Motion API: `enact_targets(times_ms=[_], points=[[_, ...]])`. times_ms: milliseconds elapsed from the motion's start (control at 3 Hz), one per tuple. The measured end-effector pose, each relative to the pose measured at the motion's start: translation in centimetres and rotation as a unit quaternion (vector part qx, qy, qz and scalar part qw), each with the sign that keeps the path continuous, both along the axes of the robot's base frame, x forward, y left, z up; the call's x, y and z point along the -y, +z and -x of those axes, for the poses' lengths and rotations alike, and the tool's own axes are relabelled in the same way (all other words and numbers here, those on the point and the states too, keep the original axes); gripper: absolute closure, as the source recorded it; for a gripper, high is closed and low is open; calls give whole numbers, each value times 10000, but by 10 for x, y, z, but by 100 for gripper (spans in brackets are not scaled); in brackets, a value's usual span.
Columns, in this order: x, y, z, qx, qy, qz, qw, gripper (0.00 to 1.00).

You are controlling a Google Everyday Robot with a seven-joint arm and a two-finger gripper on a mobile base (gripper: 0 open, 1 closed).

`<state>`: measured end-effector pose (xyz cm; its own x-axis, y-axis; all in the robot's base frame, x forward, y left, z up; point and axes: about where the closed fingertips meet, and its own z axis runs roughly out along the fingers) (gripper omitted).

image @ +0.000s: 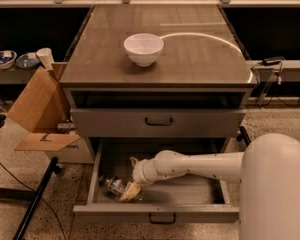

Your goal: Pick water bottle from middle drawer and place on counter

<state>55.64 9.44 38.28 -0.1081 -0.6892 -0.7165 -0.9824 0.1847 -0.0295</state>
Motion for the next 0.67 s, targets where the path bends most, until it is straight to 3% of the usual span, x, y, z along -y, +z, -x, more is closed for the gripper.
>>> enact_targets(times_ms=[667], points=[[1, -14, -4, -126, 132, 59, 9998, 0]])
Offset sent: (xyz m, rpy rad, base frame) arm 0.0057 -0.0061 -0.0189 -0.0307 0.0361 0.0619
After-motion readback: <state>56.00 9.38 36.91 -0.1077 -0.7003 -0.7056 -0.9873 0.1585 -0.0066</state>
